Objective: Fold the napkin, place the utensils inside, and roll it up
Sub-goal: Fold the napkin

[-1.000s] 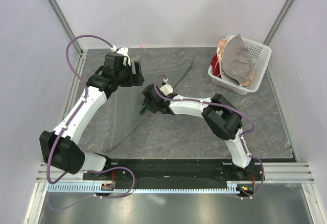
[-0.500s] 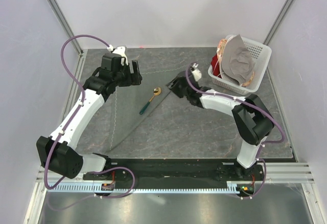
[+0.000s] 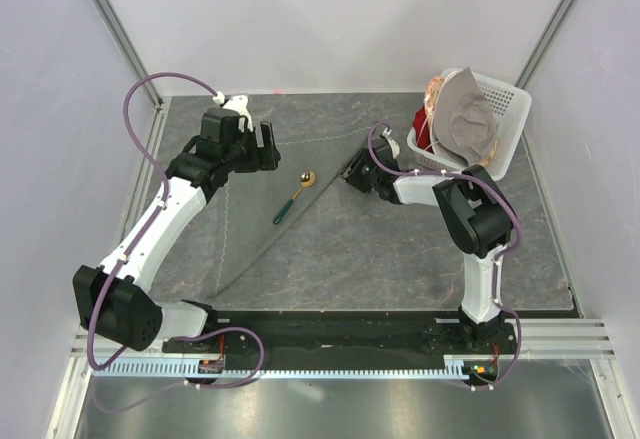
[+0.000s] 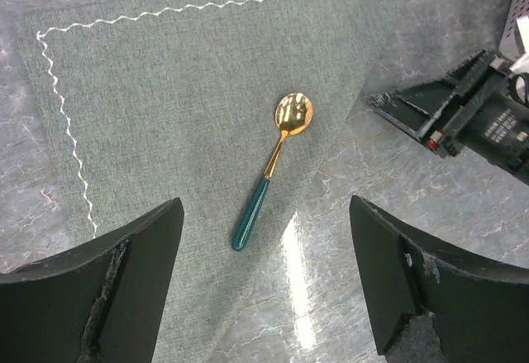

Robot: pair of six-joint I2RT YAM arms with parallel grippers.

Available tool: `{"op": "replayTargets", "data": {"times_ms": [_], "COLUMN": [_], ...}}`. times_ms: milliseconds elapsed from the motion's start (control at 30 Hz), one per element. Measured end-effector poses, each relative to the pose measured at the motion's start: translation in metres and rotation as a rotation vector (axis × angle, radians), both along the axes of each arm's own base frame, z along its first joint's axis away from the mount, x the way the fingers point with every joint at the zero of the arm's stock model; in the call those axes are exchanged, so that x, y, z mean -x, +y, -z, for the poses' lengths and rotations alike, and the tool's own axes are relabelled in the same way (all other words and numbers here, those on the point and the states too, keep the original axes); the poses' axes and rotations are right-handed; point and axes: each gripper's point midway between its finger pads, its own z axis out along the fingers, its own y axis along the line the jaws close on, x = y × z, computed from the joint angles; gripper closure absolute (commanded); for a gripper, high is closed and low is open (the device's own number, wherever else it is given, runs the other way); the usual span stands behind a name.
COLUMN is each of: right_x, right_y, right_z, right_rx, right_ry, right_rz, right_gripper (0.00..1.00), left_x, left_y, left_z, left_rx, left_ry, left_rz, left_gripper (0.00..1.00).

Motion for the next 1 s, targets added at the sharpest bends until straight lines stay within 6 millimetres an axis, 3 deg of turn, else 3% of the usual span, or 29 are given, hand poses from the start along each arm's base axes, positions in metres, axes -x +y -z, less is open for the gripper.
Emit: {"op": "replayTargets", "data": {"times_ms": [233,600,867,1000], "right_x": [-0.016,-0.018,-0.023,-0.027], "right_y": [0.009,0.007,0.010,0.014], "right_z": [0.001,0.007,0.010,0.011], "right_rx": [-0.024,-0.021,-0.028,-0.035], "right_ry": [-0.028,-0.019,-0.026,-0.028], "right_rz": [-0.011,0.009,0.008,-0.003], "right_gripper": [0.58,0.74,0.78,0.90], "left_x": [-0.001,-0.002,-0.002,-0.002], "left_y": [0.000,0.000,0.000,0.000], "left_z": [0.000,-0.001,-0.001,-0.003], "left_rx": [-0.001,0.000,0.000,0.001], "left_ry": [-0.007,-0.012,-0.013,-0.016], "left_rz": [0.002,0.002,0.002,0.001], "left_gripper": [0.11,0.11,0.11,0.11]}}
